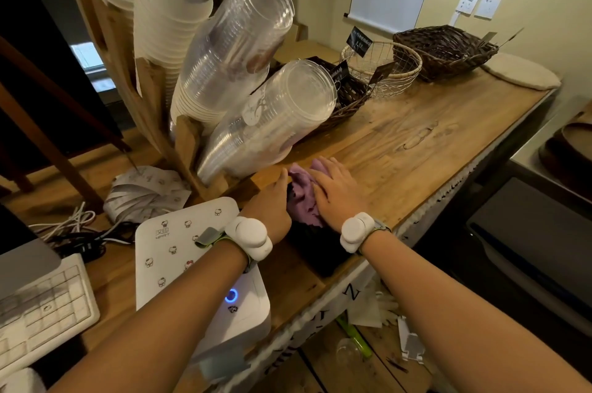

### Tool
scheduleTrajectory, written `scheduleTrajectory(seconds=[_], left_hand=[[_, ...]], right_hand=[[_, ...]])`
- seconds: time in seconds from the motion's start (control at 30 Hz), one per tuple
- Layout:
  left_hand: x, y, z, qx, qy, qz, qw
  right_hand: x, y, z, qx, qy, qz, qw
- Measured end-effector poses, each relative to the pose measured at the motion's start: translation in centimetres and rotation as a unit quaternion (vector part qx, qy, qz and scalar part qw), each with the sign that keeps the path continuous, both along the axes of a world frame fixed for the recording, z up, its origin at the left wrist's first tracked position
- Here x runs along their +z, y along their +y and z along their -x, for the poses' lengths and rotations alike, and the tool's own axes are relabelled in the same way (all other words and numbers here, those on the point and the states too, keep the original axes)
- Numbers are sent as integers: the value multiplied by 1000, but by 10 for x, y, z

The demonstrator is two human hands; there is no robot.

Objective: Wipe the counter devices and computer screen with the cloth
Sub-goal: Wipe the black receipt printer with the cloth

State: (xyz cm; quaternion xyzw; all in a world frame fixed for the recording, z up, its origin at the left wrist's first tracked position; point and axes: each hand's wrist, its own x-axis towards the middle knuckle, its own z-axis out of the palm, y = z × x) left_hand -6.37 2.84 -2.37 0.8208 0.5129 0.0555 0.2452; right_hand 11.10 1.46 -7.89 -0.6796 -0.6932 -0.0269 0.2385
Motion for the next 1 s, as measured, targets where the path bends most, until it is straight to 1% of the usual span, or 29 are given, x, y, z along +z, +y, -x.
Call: scheduleTrajectory(seconds=[0.17,0.23,0.3,0.33,0.37,0.43,0.5,0.53,0.57,0.63,0.73,0.8,0.83,0.9,0.93,0.97,1.0], left_hand=[[-1,0,0,17,9,-23,1000],[-3,0,-1,16,18,-33,999],[-3,-2,-2,12,0,-33,999],[-2,-2,-1,7,-3,-33,999],[-2,-3,-1,-4,1,-34,999],[-3,-3,-1,-28,15,-39,999],[-5,-3,-1,-37,30,-47,998],[-5,-3,-1,-37,35,-50,997],[-5,-3,-1,-38,38,-52,997],[-5,-3,-2,-40,42,-58,997],[-4,-4,-3,-35,45,-60,997],[-5,-3,-5,-33,46,-61,997],[-7,-3,-5,-32,46,-60,997],[-7,-2,-3,-28,43,-60,997],[-8,-1,-3,-28,41,-61,997],[-8,-1,-3,-28,39,-62,997],[-9,0,-2,-29,37,-65,997]], right_hand=[[-8,-24,20,73,-99,0,992],[-15,-35,18,67,-120,21,990],[-23,-47,10,42,-131,37,990],[-26,-51,6,24,-116,42,992],[-29,-54,0,-2,-82,44,996],[-32,-57,-13,-76,23,49,996],[-33,-57,-22,-152,150,64,975],[-34,-57,-23,-170,196,69,963],[-34,-58,-22,-169,212,70,960],[-35,-63,-11,-139,167,65,974],[-33,-74,9,-98,60,49,992],[-36,-77,19,-34,-2,37,999],[-37,-78,20,1,-18,30,999],[-38,-75,15,34,-24,25,999],[-37,-74,10,20,-6,26,999],[-37,-72,4,-15,29,33,999],[-37,-70,-2,-58,94,43,993]])
